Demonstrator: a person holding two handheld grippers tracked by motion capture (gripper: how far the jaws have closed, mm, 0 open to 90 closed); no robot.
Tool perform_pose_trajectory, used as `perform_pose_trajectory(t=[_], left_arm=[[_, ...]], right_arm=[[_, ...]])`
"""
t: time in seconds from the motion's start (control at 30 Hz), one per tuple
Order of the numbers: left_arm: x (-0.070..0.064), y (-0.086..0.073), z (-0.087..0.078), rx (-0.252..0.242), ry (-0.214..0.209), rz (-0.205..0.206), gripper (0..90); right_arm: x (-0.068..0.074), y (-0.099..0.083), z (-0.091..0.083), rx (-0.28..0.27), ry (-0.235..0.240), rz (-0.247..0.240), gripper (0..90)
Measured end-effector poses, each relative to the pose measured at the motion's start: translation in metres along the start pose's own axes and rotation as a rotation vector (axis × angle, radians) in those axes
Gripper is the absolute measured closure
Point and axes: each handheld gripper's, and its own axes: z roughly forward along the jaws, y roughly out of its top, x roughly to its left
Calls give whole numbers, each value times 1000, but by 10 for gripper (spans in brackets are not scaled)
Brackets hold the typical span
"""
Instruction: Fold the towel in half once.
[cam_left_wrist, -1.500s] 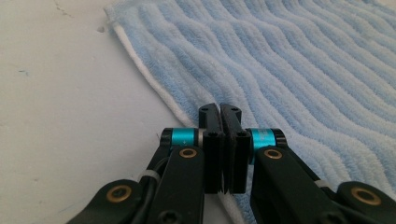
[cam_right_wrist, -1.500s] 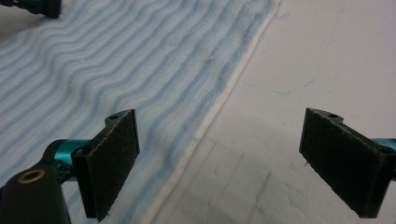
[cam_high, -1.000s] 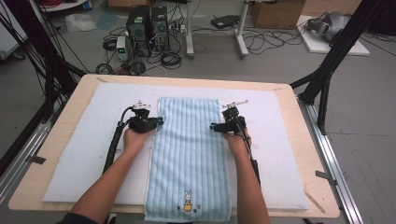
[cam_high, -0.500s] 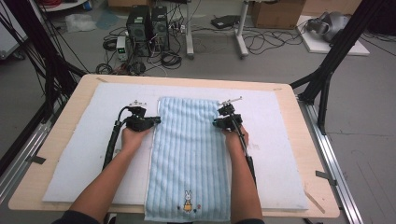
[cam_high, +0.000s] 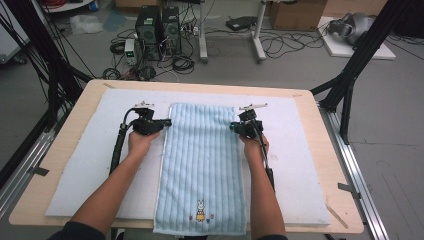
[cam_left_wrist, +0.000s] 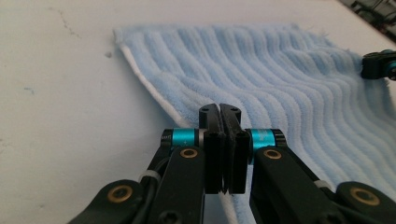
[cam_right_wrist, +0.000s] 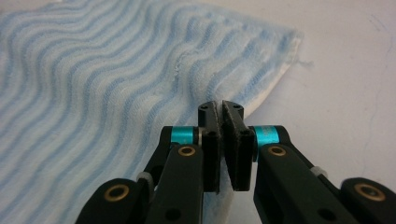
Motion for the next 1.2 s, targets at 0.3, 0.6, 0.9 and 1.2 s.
perform_pose_trajectory(t=[0.3, 0.6, 0.9, 1.2], left_arm=[[-17, -5, -22, -23, -42, 46, 877], [-33, -24, -41, -21, -59, 102, 876], [-37, -44, -53, -9, -101, 65, 874], [-39, -64, -56, 71, -130, 74, 874]], right_arm=[[3, -11, -26, -55, 63, 14, 861], [15, -27, -50, -60, 100, -35, 861], [28, -44, -62, -33, 127, -57, 860], [31, -66, -62, 46, 147, -35, 860]])
